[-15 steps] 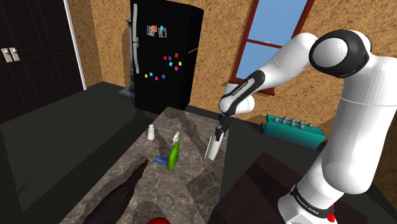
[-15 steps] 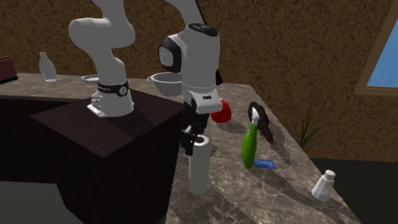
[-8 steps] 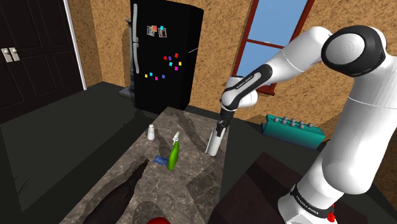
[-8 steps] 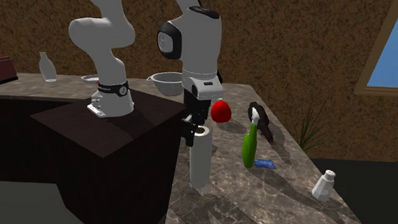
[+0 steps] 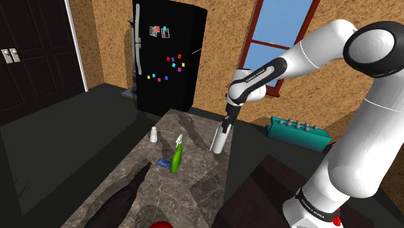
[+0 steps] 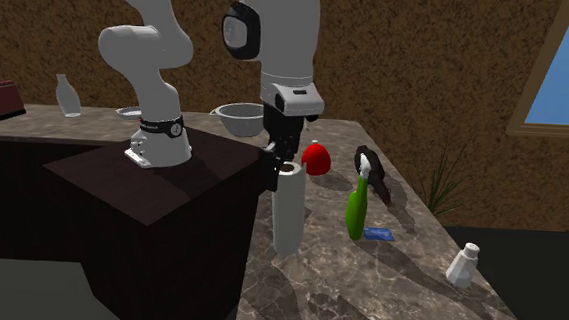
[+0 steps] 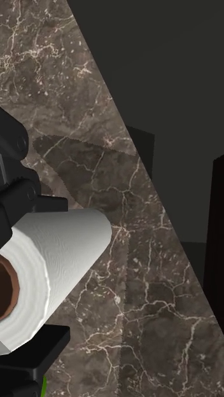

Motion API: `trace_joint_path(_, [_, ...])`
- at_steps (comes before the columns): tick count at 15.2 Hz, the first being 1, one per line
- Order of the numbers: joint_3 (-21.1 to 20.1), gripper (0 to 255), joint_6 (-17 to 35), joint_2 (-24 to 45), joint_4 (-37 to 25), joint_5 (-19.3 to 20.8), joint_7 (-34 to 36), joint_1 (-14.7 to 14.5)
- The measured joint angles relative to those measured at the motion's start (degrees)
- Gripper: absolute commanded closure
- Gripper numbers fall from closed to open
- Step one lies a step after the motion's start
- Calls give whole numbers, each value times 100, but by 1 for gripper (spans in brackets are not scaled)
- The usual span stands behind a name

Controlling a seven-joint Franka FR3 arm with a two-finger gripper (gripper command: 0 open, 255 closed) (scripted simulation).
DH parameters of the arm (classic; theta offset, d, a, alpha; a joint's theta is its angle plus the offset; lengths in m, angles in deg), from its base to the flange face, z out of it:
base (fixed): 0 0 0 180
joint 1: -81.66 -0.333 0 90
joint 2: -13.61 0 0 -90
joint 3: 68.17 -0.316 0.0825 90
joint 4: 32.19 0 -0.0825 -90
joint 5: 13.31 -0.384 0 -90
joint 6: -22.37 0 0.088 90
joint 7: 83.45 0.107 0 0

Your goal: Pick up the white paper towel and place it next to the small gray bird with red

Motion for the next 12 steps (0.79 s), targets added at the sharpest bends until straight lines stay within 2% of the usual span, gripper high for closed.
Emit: trace_joint_path(12, [25, 255, -902, -716, -205, 249, 199, -7])
